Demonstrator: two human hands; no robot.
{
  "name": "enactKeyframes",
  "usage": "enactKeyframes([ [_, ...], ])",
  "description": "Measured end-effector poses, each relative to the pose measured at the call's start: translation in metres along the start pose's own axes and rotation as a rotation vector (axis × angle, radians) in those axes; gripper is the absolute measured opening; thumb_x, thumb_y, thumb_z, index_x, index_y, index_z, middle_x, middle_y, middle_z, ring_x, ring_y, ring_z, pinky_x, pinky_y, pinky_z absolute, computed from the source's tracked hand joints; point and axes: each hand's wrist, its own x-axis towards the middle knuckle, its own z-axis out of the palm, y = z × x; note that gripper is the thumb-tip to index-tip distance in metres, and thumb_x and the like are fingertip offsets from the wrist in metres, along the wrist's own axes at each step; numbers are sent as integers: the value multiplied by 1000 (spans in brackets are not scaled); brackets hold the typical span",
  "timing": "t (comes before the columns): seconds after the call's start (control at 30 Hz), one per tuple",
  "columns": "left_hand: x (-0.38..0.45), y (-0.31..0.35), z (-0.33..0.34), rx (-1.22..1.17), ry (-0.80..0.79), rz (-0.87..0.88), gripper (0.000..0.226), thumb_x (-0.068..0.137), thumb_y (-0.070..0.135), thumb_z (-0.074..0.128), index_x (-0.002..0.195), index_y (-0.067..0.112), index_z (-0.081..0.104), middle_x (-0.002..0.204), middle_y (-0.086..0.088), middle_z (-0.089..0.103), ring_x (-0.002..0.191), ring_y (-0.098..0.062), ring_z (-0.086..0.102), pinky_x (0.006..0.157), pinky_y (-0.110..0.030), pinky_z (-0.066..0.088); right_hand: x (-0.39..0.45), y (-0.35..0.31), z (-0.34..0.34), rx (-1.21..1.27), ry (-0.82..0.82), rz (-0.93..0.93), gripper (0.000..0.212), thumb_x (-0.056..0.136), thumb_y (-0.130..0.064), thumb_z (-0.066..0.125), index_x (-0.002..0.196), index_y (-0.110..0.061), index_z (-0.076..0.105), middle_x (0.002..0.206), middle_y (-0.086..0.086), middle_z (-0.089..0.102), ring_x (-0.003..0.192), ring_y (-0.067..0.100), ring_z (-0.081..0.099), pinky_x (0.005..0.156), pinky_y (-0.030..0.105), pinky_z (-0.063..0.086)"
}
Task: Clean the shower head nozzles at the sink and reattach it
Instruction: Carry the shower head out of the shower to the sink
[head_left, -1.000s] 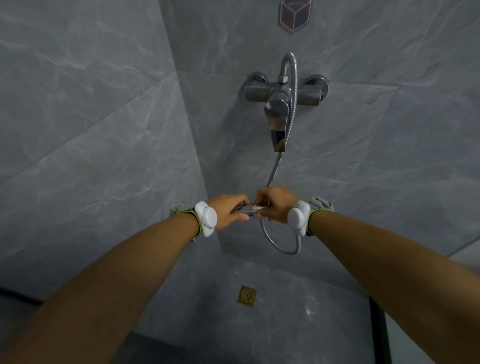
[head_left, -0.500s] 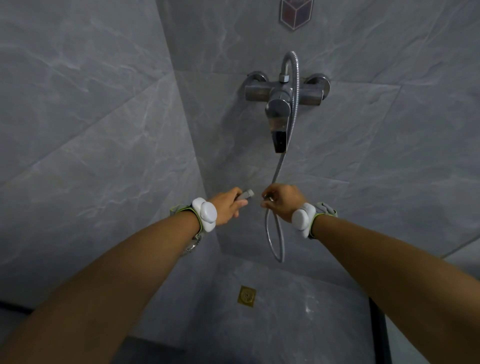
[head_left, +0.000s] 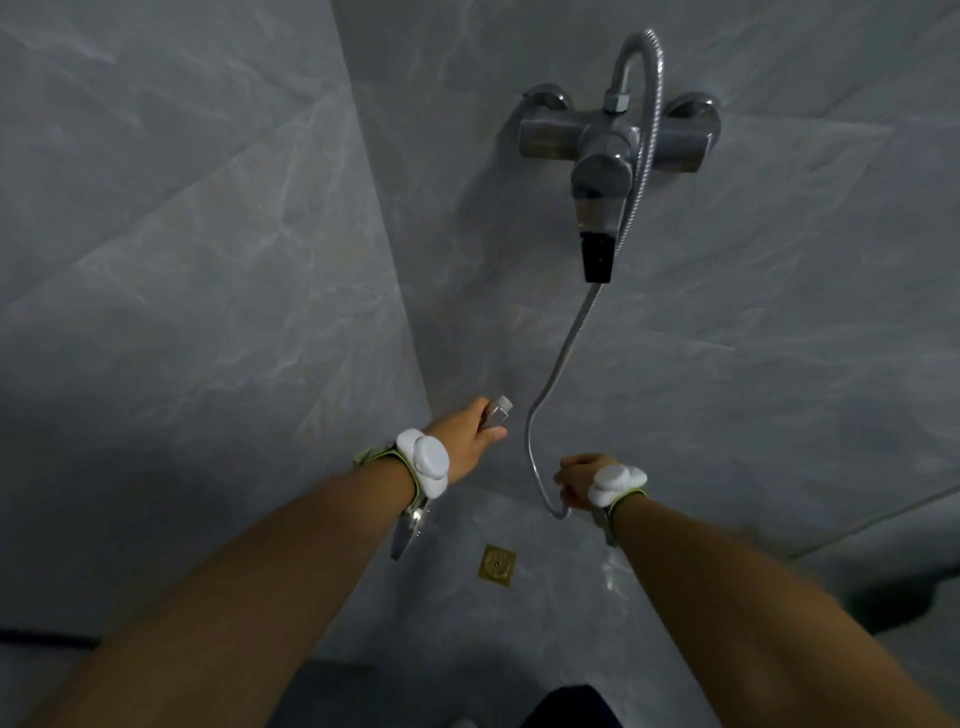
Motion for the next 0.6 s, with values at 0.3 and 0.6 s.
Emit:
enactKeyframes([
  [0.3,8,-1,7,-78,133,-112,28,101,33,51,113,8,47,109,-17,64,97,-37,61,79,-37,46,12,-25,11,21,-150,12,26,100,-8,48,124,-1,56,110,15,56,81,28,59,78,36,52],
  [0.6,0,20,17,-243,392,-146,29,98,29,56,119,9,49,87,-2,60,87,-33,64,76,-38,51,-18,-76,18,-196,-515,-258,30,90,7,54,118,-2,59,110,19,67,82,24,60,67,30,51],
])
